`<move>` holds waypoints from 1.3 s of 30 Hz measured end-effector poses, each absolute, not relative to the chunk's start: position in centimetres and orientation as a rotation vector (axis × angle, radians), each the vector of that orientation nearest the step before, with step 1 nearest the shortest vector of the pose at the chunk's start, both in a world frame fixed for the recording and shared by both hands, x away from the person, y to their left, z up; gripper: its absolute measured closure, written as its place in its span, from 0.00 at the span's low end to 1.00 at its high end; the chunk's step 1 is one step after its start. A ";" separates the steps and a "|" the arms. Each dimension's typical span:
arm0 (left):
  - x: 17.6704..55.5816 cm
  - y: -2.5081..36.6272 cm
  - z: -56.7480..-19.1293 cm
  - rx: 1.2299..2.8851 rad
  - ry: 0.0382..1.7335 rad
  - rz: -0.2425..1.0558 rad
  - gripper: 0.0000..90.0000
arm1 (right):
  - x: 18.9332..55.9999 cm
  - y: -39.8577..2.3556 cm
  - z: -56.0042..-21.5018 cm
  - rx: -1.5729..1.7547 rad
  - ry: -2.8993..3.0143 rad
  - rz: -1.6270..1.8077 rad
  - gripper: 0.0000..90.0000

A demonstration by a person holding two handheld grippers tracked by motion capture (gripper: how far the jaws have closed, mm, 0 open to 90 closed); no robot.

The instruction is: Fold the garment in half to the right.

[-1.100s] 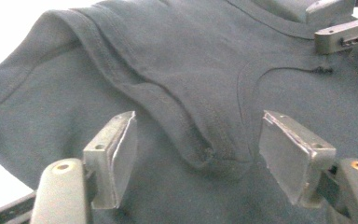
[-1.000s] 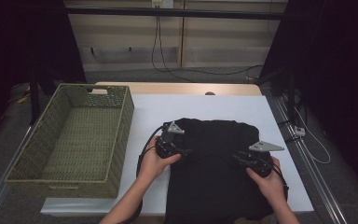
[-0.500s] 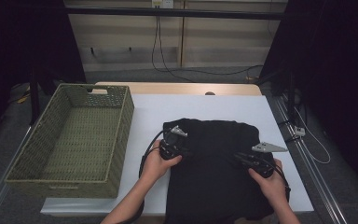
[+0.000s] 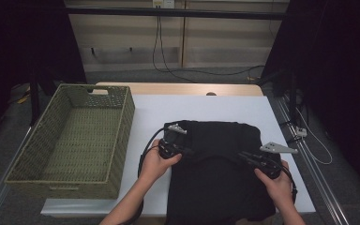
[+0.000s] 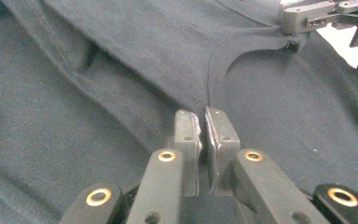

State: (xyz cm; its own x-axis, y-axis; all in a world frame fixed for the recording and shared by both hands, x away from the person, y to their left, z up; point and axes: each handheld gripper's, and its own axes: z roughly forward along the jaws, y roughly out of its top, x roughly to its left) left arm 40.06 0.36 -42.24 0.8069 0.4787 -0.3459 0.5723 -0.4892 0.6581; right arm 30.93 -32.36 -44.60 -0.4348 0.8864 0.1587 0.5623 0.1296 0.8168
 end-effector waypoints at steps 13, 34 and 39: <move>39.2 0.3 -41.1 2.157 0.735 -0.176 0.95 | 29.7 -32.8 -43.5 1.376 2.036 1.279 0.90; 37.8 0.4 -40.8 2.193 0.697 -0.217 0.95 | 28.2 -33.7 -42.7 1.379 2.044 1.268 0.92; 37.6 0.4 -41.0 2.204 0.682 -0.228 0.95 | 27.7 -33.5 -42.9 1.366 2.078 1.247 0.92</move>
